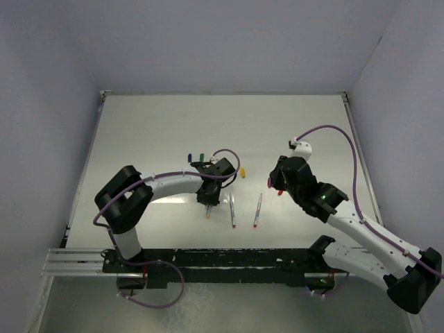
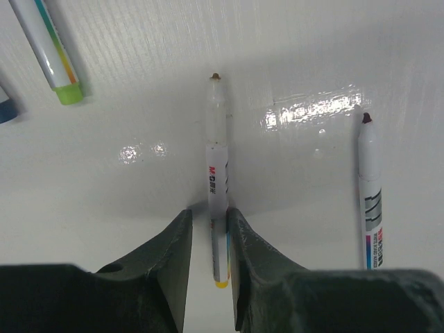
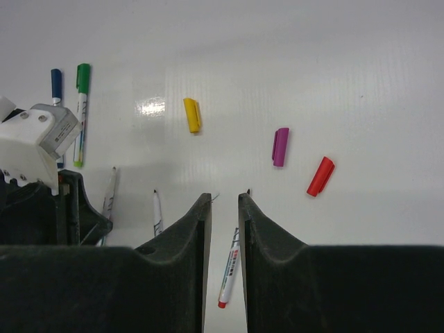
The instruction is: Insert the pens into the pen caps
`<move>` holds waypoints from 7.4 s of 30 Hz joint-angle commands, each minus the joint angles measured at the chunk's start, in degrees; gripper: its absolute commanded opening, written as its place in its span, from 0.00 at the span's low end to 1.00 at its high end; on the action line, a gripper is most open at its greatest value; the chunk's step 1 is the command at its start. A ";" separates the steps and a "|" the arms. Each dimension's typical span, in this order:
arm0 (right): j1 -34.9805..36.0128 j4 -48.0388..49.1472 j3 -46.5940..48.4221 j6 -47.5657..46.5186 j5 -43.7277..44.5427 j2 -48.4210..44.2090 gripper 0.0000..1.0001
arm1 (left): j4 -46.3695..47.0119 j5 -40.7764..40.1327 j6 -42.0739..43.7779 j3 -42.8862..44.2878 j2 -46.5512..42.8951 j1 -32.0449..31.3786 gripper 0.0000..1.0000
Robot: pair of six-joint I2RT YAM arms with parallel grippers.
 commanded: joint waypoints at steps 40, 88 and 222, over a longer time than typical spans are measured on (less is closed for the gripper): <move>0.08 1.36 1.34 -1.39 -0.14 2.44 0.22 | 4.41 8.55 2.74 -7.26 4.43 0.51 0.00; -7.85 9.59 26.71 -22.97 -20.75 52.60 0.40 | 18.68 4.03 4.08 -14.78 -31.10 0.58 0.00; -7.06 45.35 3.58 -10.95 -25.86 -1.12 0.00 | 65.15 23.11 4.94 -11.20 -29.07 1.19 0.00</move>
